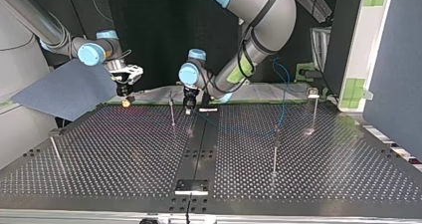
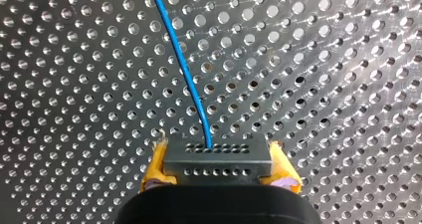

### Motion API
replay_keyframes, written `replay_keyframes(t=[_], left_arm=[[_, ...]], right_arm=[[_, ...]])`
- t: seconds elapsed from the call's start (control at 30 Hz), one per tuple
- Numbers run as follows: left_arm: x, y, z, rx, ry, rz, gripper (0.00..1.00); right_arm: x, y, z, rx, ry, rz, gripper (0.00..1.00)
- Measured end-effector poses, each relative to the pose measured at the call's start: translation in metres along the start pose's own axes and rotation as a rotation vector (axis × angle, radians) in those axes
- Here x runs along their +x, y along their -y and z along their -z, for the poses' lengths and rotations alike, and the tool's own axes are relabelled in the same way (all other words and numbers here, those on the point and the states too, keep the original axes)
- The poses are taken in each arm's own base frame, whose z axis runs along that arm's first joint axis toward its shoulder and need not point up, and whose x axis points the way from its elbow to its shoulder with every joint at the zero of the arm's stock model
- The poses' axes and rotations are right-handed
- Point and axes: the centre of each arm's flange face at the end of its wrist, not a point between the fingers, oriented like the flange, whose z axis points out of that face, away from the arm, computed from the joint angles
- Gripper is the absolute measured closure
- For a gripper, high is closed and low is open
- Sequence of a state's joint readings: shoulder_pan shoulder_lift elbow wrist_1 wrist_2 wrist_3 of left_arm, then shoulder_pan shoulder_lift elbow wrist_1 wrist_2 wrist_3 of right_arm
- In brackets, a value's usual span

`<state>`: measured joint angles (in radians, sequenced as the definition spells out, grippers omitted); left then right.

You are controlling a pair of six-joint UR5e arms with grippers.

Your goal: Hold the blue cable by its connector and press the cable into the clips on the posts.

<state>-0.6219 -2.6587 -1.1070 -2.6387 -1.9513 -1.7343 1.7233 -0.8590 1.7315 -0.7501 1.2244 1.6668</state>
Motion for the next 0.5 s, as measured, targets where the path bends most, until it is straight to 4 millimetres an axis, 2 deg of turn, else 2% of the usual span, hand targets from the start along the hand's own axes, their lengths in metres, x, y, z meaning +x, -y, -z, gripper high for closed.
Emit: replay_keyframes(t=[0.17, 0.5], left_arm=[[-0.007, -0.009, -0.009, -0.022, 0.013, -0.006, 1.0], [-0.021, -0.006, -0.018, -0.023, 0.033, -0.01, 1.0]], right_arm=[[-0.005, -0.003, -0.007, 0.0, 0.003, -0.003, 1.0], [0.0, -0.013, -0.019, -0.003, -0.018, -0.007, 1.0]])
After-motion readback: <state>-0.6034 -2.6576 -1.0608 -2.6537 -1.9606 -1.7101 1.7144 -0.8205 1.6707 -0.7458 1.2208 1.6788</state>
